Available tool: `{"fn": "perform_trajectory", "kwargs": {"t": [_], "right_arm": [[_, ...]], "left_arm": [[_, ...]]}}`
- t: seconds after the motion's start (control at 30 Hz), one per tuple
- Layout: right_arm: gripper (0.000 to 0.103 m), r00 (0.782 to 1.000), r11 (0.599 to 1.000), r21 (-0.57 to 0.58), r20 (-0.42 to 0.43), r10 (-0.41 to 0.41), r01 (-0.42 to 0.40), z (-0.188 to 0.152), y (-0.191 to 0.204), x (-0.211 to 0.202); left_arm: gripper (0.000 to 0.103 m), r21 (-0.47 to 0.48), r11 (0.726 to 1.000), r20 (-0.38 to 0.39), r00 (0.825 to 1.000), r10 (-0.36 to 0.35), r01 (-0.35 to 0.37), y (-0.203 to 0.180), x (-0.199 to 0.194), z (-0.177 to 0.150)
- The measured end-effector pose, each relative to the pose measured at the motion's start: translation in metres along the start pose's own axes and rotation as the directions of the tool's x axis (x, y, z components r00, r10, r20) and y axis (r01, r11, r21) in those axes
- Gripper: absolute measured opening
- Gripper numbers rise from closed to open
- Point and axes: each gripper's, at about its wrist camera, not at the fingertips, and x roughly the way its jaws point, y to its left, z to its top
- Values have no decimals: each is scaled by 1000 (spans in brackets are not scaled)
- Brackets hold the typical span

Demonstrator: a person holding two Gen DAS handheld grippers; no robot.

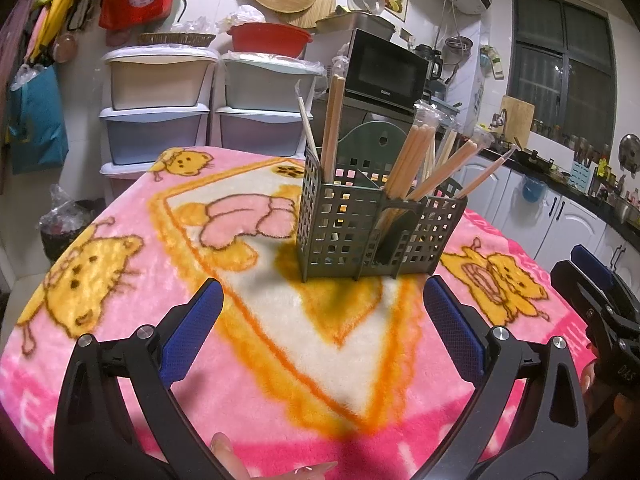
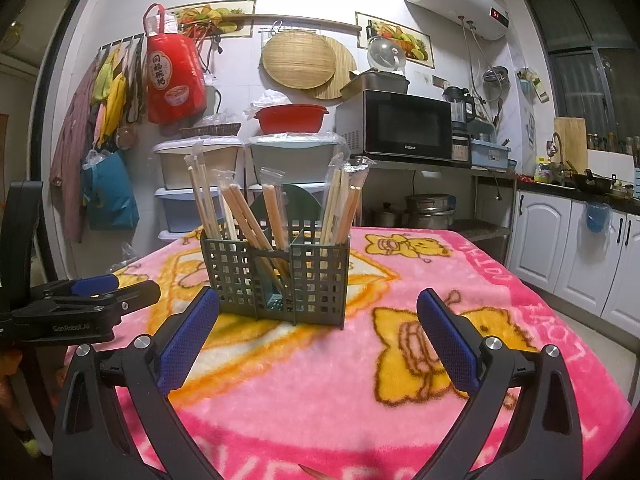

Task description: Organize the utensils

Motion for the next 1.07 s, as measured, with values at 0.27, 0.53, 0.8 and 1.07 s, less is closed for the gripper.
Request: {"fn": "perform_trajectory", "kwargs": {"t": [0.27,0.53,0.8,1.07], "right_arm": [[96,1000,1000,1,-2,-7,7,0,0,0],[96,999,998,43,-33,-42,43,1,-10,2],[96,987,983,121,-106,-123,135,9,-51,11],[96,781,925,50,-553,-289,378,-14,-149,105]], "left_arm": [[92,8,1000,-3,1000,-15,15,-3,0,-2],[92,10,1000,-6,1000,-16,16,-5,1,-3],[92,-18,996,-58,994,89,-90,15,3,7],[92,-108,941,-317,908,274,-322,123,48,39]]}}
